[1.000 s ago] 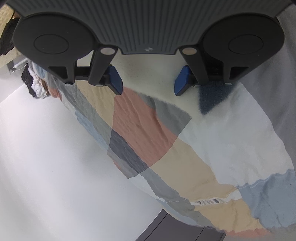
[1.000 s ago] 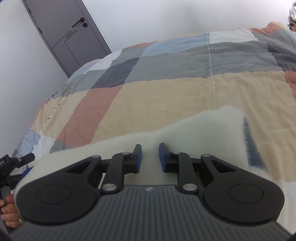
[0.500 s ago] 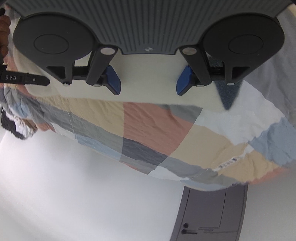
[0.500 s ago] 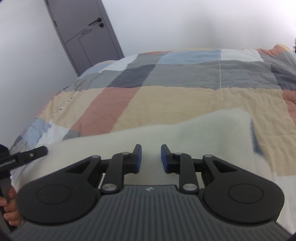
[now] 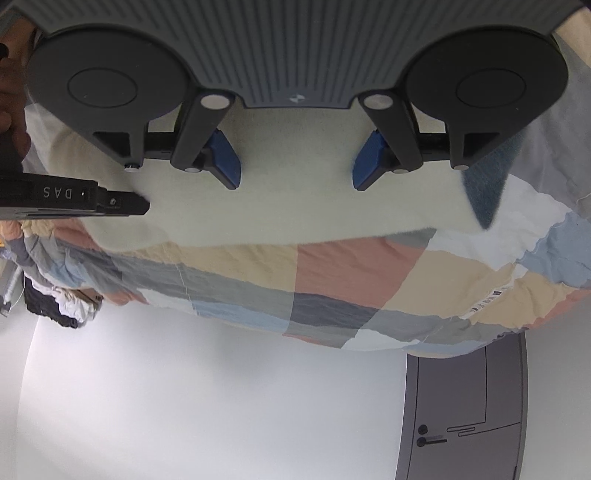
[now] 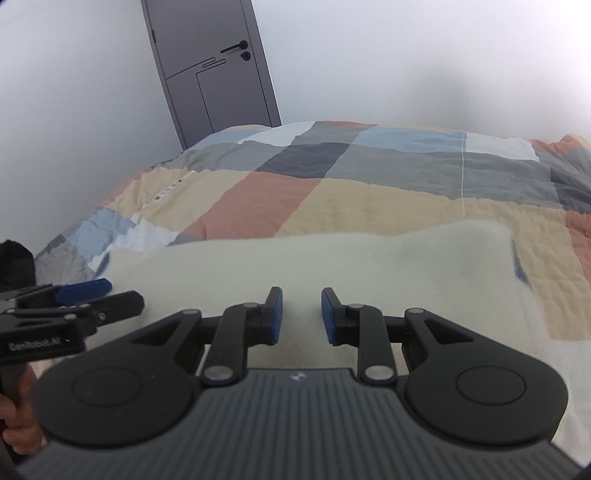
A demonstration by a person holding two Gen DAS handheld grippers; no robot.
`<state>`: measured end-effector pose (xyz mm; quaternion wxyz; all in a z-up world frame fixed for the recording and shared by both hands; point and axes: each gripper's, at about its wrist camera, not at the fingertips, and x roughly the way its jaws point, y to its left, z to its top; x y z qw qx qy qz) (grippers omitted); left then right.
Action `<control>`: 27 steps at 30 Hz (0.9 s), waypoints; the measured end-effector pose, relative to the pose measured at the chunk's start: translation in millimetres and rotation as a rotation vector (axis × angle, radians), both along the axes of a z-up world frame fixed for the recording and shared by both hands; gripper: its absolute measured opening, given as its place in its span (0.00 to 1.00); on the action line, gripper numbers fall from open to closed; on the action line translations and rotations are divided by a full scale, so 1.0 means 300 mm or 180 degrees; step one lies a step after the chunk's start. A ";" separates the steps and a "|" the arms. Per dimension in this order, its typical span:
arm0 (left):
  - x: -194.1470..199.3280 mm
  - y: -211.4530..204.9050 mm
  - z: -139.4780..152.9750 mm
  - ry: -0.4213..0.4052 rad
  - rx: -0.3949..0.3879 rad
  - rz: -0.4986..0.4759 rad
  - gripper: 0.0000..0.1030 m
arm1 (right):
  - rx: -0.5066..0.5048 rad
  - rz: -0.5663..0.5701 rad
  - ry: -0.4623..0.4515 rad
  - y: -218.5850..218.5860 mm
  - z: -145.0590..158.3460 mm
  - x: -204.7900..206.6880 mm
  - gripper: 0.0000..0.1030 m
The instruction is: Fold large clothes
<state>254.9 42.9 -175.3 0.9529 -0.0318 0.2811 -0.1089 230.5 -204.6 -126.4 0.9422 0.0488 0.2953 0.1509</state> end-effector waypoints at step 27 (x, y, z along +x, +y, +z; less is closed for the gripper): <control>-0.098 0.095 -0.045 0.0795 -0.1174 0.0158 0.87 | -0.0117 0.0078 0.0257 0.044 -0.105 0.074 0.26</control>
